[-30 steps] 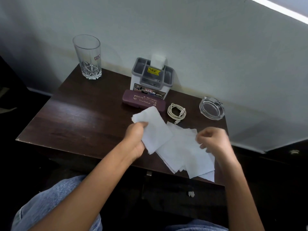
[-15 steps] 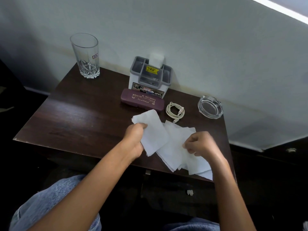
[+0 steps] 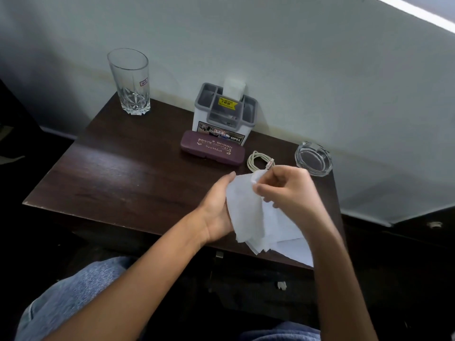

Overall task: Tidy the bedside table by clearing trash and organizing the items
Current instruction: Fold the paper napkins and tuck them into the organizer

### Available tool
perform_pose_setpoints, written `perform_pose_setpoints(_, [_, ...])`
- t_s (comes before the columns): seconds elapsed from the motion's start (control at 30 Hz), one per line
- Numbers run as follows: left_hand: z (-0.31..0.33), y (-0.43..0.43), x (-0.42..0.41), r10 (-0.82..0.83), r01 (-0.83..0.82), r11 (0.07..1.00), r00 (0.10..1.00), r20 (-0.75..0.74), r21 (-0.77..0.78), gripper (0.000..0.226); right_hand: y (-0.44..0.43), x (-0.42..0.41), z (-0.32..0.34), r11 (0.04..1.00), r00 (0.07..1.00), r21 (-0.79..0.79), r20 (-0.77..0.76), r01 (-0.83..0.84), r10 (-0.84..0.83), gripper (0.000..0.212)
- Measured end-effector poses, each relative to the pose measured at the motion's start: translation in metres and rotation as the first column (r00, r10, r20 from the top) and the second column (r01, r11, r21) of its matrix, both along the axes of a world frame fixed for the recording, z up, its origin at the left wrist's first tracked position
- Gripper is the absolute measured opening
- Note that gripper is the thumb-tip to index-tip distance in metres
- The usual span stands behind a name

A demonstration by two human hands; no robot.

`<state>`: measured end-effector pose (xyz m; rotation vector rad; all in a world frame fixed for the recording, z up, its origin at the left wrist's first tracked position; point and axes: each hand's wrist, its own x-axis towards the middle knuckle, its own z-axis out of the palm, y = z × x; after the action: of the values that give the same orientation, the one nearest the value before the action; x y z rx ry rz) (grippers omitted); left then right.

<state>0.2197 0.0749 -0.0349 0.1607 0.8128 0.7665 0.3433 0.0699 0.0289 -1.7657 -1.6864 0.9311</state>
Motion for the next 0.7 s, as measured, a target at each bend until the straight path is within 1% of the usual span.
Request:
perform_pose_setpoints(0.07, [-0.001, 0.001, -0.001, -0.009, 0.009, 1.0, 1.0, 0.026, 0.002, 0.055, -0.001, -0.008, -0.008, 0.998, 0.999, -0.031, -0.009, -0.049, 0.049, 0.011])
perform_pose_setpoints(0.13, [-0.001, 0.001, -0.002, -0.016, 0.016, 1.0, 0.998, 0.053, -0.001, 0.059, 0.001, -0.01, -0.012, 0.999, 0.996, -0.041, -0.087, -0.021, 0.017, 0.009])
perform_pose_setpoints(0.23, [0.002, 0.0, -0.002, -0.034, 0.034, 0.999, 0.996, 0.081, -0.002, 0.065, 0.005, 0.002, -0.008, 0.982, 0.95, 0.014, -0.255, 0.188, -0.178, 0.012])
perform_pose_setpoints(0.27, [0.002, -0.001, -0.002, -0.04, 0.04, 0.999, 0.996, 0.084, 0.002, 0.069, 0.006, 0.008, -0.008, 0.965, 0.928, 0.024, -0.28, 0.261, -0.244, 0.011])
perform_pose_setpoints(0.33, [0.001, -0.001, -0.003, -0.049, 0.049, 0.999, 0.995, 0.085, 0.009, 0.076, 0.007, 0.021, -0.01, 0.934, 0.904, -0.001, -0.251, 0.356, -0.345, 0.01])
perform_pose_setpoints(0.4, [0.0, -0.001, -0.003, -0.046, 0.045, 0.999, 0.994, 0.101, 0.014, 0.082, 0.007, 0.027, -0.014, 0.923, 0.901, -0.097, -0.201, 0.373, -0.385, 0.011])
perform_pose_setpoints(0.47, [-0.002, -0.001, -0.003, -0.053, 0.049, 0.998, 0.991, 0.121, 0.033, 0.086, 0.008, 0.026, -0.02, 0.921, 0.908, -0.184, -0.185, 0.343, -0.375, 0.025])
perform_pose_setpoints(0.5, [-0.001, -0.001, -0.002, -0.06, 0.054, 0.998, 0.99, 0.129, 0.044, 0.087, 0.008, 0.023, -0.021, 0.923, 0.918, -0.201, -0.165, 0.327, -0.361, 0.032])
perform_pose_setpoints(0.53, [-0.001, -0.001, -0.002, -0.065, 0.058, 0.997, 0.989, 0.134, 0.056, 0.087, 0.008, 0.02, -0.023, 0.926, 0.927, -0.217, -0.15, 0.31, -0.345, 0.037])
perform_pose_setpoints(0.6, [0.0, -0.002, -0.002, -0.076, 0.067, 0.995, 0.988, 0.137, 0.075, 0.082, 0.009, 0.012, -0.025, 0.921, 0.929, -0.282, -0.175, 0.27, -0.326, 0.042])
perform_pose_setpoints(0.67, [0.003, -0.002, -0.004, -0.079, 0.066, 0.994, 0.986, 0.149, 0.09, 0.067, 0.009, 0.008, -0.028, 0.907, 0.918, -0.337, -0.214, 0.252, -0.334, 0.043])
perform_pose_setpoints(0.7, [0.004, -0.003, -0.004, -0.078, 0.064, 0.993, 0.986, 0.147, 0.101, 0.055, 0.009, 0.008, -0.028, 0.905, 0.915, -0.332, -0.208, 0.265, -0.345, 0.043])
